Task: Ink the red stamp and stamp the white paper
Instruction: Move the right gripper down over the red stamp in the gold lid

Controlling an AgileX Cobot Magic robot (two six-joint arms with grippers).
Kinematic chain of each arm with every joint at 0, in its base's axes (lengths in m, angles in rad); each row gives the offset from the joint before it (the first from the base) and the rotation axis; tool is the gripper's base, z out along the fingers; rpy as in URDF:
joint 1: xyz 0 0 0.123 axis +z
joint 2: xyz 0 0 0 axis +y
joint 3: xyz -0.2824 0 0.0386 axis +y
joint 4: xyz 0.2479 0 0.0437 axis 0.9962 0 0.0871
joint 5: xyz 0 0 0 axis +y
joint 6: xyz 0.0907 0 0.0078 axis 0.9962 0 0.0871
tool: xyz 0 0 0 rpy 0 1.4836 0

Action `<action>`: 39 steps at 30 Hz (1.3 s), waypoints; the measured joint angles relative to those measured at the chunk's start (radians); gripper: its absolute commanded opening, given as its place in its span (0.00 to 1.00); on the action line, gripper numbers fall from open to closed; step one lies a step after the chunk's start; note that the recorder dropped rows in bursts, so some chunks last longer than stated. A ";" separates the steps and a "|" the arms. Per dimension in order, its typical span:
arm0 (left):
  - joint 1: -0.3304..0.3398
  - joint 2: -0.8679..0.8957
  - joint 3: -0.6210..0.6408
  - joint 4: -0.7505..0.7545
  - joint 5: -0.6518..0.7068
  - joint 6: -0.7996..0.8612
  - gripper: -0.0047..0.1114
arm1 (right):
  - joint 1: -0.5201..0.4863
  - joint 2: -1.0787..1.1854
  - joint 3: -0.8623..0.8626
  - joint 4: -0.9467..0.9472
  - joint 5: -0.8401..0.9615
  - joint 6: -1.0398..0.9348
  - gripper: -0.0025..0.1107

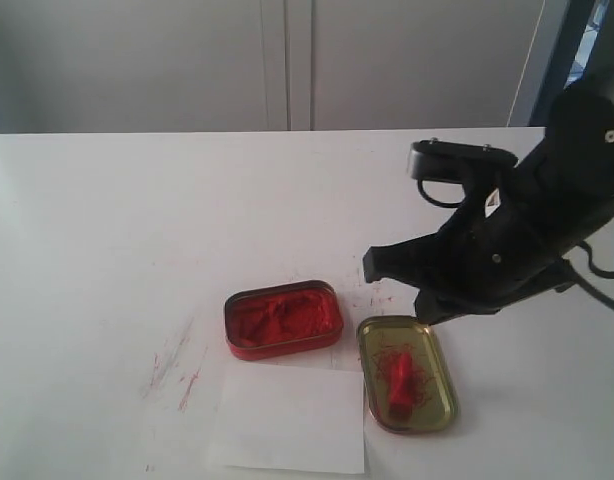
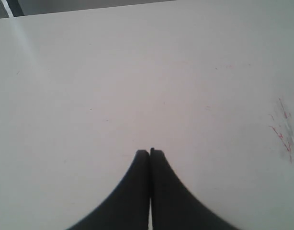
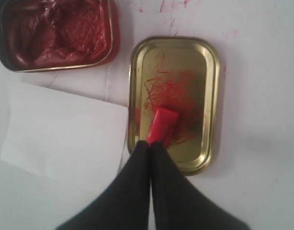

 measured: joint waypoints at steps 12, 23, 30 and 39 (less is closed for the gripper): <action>0.010 0.000 0.000 0.000 0.000 0.000 0.04 | 0.099 0.074 -0.003 -0.077 -0.113 0.147 0.02; 0.069 0.000 0.000 0.000 0.000 0.000 0.04 | 0.099 0.074 -0.003 -0.080 -0.126 0.187 0.02; 0.069 0.000 0.000 0.000 0.000 0.000 0.04 | 0.099 0.074 -0.003 -0.098 -0.049 0.282 0.02; 0.069 0.000 0.000 0.000 0.000 0.000 0.04 | 0.099 0.074 -0.003 -0.144 -0.019 0.351 0.02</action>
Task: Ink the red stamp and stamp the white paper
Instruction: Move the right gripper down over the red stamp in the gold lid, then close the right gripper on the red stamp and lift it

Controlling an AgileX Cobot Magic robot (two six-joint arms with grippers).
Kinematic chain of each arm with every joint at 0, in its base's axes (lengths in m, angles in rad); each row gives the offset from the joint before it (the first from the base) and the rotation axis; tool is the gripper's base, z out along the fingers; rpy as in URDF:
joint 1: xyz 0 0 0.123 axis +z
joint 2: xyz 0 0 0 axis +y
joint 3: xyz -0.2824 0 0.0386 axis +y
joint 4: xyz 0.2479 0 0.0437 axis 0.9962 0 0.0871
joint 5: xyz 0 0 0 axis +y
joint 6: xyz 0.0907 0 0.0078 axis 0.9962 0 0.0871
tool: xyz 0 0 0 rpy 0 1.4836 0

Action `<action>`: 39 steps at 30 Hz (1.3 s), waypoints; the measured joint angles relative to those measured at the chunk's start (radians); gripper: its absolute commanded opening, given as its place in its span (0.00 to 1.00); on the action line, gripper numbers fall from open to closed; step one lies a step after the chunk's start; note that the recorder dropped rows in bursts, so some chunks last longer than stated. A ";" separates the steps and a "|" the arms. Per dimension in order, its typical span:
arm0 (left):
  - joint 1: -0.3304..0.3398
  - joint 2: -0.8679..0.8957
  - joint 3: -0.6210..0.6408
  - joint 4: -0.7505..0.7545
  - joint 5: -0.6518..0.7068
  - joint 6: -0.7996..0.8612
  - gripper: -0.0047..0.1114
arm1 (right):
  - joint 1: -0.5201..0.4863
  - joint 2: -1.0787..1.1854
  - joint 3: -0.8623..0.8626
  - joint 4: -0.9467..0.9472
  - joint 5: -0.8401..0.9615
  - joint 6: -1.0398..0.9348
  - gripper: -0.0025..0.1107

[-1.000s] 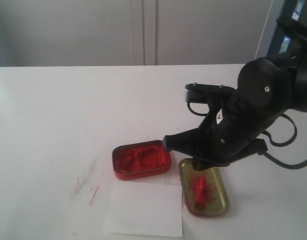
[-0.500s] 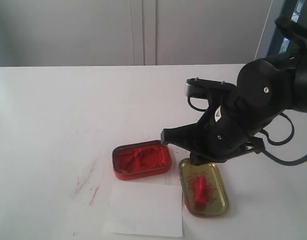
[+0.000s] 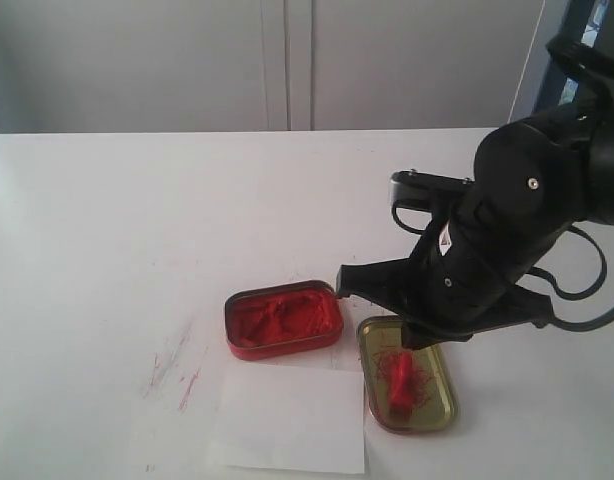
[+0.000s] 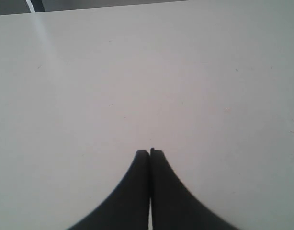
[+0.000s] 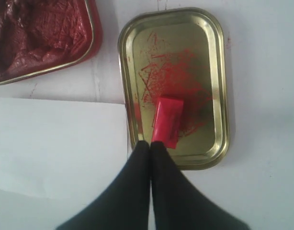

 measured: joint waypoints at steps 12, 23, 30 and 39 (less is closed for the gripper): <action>0.000 0.000 0.000 0.000 0.000 0.000 0.04 | 0.002 0.000 0.000 0.028 0.009 0.024 0.02; -0.029 0.000 0.000 0.000 0.000 0.000 0.04 | 0.002 0.047 0.000 0.043 0.029 0.070 0.24; -0.040 0.000 0.000 0.000 0.000 0.000 0.04 | 0.002 0.088 0.000 0.043 0.008 0.081 0.27; -0.040 0.000 0.000 0.000 0.000 0.000 0.04 | 0.002 0.141 0.000 0.029 -0.034 0.109 0.27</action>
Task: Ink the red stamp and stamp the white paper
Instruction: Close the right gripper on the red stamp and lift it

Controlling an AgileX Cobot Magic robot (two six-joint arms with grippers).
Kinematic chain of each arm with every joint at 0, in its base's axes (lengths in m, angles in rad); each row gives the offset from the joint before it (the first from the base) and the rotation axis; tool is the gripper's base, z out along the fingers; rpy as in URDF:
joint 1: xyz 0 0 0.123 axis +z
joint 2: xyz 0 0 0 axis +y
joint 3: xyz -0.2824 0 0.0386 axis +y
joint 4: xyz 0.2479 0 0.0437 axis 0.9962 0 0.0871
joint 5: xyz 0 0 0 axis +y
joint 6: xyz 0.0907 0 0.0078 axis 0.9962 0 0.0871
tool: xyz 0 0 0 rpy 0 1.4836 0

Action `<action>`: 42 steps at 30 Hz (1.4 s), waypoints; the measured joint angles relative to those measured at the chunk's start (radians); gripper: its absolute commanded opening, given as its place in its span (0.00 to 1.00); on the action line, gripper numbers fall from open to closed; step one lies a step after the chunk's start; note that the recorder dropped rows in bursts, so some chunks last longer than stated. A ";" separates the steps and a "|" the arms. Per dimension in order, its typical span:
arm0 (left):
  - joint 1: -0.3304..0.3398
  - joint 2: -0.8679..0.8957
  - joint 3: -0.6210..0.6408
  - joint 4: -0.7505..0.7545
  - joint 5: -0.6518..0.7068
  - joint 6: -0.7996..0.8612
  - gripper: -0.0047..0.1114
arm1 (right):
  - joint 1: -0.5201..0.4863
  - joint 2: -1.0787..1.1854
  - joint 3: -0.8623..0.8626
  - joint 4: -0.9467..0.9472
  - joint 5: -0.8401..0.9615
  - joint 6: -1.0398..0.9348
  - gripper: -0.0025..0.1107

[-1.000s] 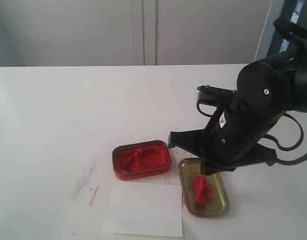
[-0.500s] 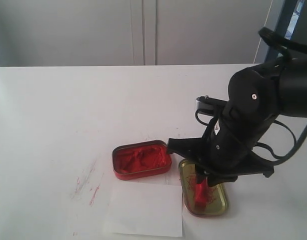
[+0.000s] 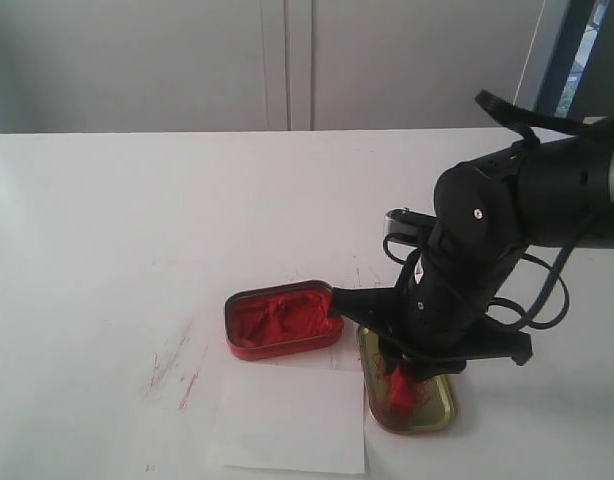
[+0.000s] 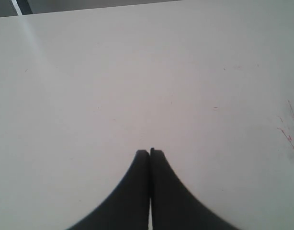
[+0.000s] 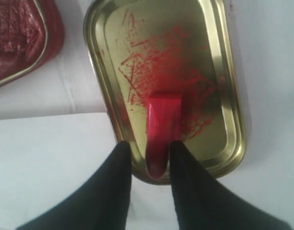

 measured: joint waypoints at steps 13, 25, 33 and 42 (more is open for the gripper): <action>0.000 0.000 0.000 0.000 0.000 0.000 0.04 | 0.000 0.057 0.000 -0.018 -0.012 0.013 0.27; 0.000 0.000 0.000 0.000 0.000 0.000 0.04 | 0.000 0.059 0.000 -0.036 -0.031 0.021 0.27; 0.000 0.000 0.000 0.000 0.000 0.000 0.04 | 0.000 0.059 0.000 -0.055 -0.031 0.024 0.27; 0.000 0.000 0.000 0.000 0.000 0.000 0.04 | 0.000 0.059 0.000 -0.055 -0.031 0.026 0.21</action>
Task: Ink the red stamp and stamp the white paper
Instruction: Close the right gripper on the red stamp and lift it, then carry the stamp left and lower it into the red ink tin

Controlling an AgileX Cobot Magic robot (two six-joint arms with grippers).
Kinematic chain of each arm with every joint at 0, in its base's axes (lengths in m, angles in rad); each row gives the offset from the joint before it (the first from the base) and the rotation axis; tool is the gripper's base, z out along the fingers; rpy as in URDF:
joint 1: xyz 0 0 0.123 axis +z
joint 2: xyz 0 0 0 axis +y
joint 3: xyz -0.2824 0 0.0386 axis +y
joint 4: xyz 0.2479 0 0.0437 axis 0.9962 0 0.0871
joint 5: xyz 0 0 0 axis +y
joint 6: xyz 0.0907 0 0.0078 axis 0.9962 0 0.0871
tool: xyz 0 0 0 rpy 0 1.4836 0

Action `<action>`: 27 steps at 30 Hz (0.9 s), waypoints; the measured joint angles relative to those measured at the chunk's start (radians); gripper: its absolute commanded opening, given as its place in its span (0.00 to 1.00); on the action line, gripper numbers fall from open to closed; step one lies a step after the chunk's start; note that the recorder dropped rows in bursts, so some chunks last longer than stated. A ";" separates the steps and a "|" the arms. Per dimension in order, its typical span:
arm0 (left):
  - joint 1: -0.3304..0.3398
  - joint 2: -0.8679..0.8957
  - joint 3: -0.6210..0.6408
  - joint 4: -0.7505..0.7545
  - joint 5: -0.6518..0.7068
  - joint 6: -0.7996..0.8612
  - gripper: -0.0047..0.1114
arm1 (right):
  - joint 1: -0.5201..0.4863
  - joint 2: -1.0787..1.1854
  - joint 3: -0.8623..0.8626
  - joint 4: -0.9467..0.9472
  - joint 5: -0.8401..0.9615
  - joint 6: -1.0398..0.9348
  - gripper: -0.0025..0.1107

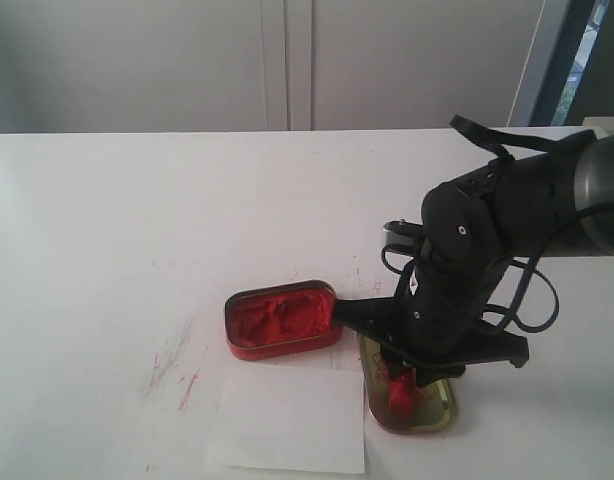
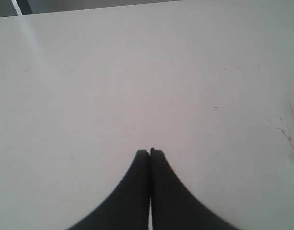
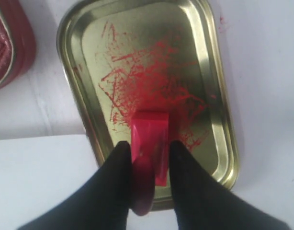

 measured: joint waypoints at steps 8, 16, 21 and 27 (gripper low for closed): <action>0.000 0.000 0.000 0.000 0.000 0.000 0.04 | 0.000 0.000 0.000 0.000 -0.004 0.002 0.02; 0.000 0.000 0.000 0.000 0.000 0.000 0.04 | 0.000 -0.047 0.000 -0.024 -0.014 0.002 0.02; 0.000 0.000 0.000 0.000 0.000 0.000 0.04 | 0.000 -0.119 0.000 -0.079 -0.024 0.002 0.02; 0.000 0.000 0.000 0.000 0.000 0.000 0.04 | 0.000 -0.170 0.000 -0.129 -0.060 -0.026 0.02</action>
